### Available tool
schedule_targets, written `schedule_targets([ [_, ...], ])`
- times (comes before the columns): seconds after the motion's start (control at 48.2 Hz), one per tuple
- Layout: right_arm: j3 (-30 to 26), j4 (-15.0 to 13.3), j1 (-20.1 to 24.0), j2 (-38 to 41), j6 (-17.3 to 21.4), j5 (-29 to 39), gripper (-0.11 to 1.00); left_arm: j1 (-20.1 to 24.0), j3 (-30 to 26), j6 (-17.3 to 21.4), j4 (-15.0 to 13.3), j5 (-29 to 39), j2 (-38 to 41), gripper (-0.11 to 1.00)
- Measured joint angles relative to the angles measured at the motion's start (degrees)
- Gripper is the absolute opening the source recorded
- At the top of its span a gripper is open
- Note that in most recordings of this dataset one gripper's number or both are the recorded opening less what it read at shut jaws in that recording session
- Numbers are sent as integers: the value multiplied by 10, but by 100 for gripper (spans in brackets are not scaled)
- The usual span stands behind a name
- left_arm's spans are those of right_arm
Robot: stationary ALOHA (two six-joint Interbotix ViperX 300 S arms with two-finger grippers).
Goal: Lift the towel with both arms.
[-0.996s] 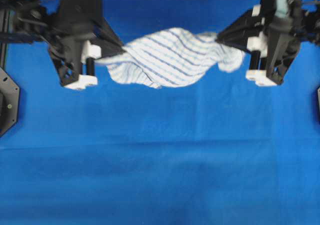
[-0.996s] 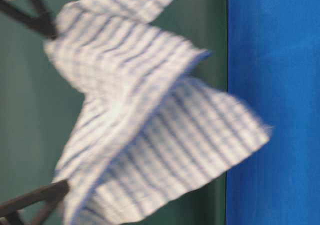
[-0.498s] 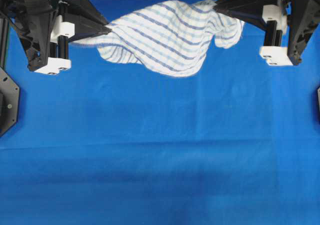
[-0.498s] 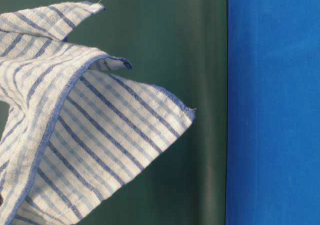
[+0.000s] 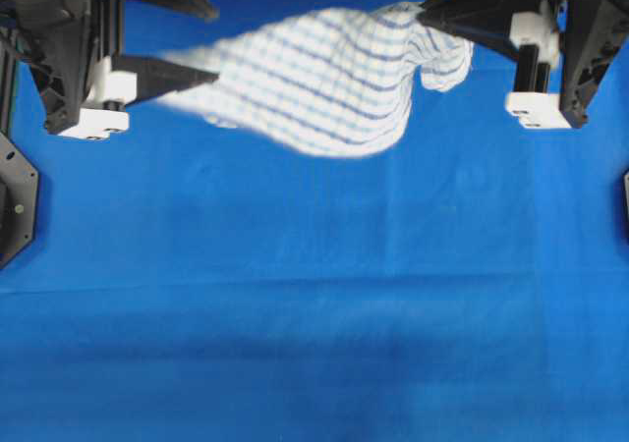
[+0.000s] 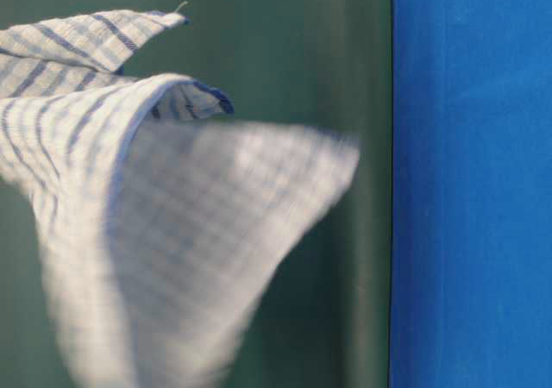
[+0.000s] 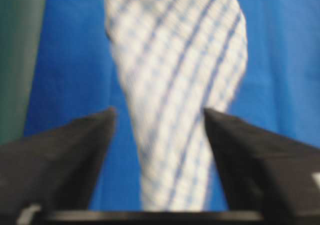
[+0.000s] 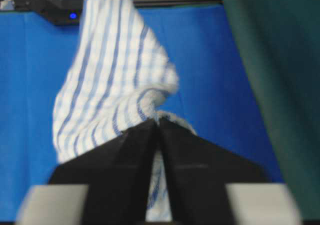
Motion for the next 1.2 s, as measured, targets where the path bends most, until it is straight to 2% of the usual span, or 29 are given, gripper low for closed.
schedule_targets([
  [0.042,0,0,0,3,0,2,45,0,3,0,0,-3,-5,84],
  [0.104,0,0,0,5,0,6,62,0,6,0,0,-4,-11,81],
  [0.166,0,-2,0,6,1,10,69,0,9,-2,0,-4,-15,79],
  [0.249,0,-4,0,7,2,12,63,0,13,-5,-1,-4,-19,79],
  [0.394,3,-4,0,7,8,25,66,-4,25,-6,-1,-4,-18,79],
  [0.54,38,-4,0,9,17,30,65,-11,62,-8,-1,-20,-4,79],
  [0.706,106,-3,1,10,40,15,65,-25,129,-9,0,-85,23,79],
  [0.892,184,-2,17,24,63,-36,65,-42,194,-9,0,-169,65,79],
  [1.058,225,-2,34,59,77,-76,65,-54,225,-9,-1,-221,107,79],
  [1.204,240,-2,44,99,80,-98,65,-60,241,-9,-1,-251,149,79],
])
